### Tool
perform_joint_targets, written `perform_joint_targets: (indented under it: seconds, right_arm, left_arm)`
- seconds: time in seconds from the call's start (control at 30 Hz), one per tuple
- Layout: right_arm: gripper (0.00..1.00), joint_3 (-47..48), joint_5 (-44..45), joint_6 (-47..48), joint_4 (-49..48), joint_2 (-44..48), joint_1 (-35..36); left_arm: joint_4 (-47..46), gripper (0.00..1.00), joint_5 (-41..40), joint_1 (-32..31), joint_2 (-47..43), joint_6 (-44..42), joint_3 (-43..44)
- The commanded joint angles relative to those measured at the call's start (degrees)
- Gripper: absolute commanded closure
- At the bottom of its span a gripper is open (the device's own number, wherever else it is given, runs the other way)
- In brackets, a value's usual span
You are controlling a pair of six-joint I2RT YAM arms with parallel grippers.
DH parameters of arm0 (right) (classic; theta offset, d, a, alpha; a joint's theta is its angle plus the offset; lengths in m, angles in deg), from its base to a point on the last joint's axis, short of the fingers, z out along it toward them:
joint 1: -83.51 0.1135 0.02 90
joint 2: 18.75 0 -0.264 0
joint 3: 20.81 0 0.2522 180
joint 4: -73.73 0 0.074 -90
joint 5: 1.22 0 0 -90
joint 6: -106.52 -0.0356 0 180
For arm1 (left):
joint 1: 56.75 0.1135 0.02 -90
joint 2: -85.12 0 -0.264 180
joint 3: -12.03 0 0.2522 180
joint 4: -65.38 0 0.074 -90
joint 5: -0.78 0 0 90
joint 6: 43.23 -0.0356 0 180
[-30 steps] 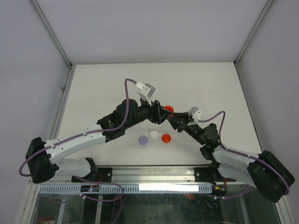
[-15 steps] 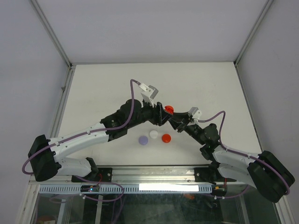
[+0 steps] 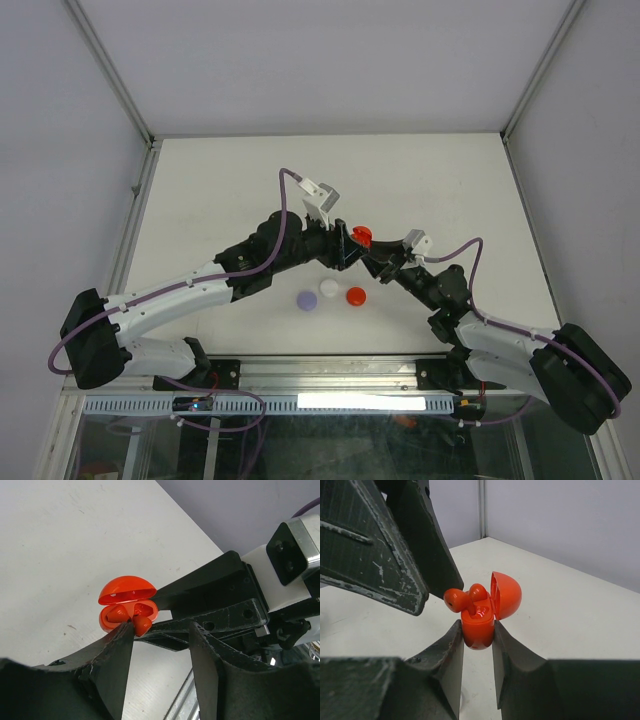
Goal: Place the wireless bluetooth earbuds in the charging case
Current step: Place the earbud in the charging case.
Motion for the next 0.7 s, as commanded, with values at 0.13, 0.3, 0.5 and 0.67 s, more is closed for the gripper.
perform_joint_targets:
  seconds: [0.13, 0.3, 0.5, 0.67]
  right_arm:
    - [1.0, 2.0, -0.2, -0.5, -4.0, 0.6, 0.0]
    - [1.0, 2.2, -0.4, -0.6, -4.0, 0.4, -0.1]
    - [1.0, 2.1, -0.4, -0.6, -3.8, 0.5, -0.1]
    - [1.0, 2.3, -0.5, -0.6, -3.8, 0.2, -0.1]
  left_arm:
    - [-1.5, 0.53, 4.5, 0.4, -0.8, 1.2, 1.9]
    - [-1.5, 0.53, 4.8, 0.4, 0.1, 1.2, 2.5]
    - [-1.7, 0.53, 6.0, 0.4, 1.7, 1.7, 4.0]
    - [-2.2, 0.52, 5.8, 0.4, 2.2, 2.0, 4.4]
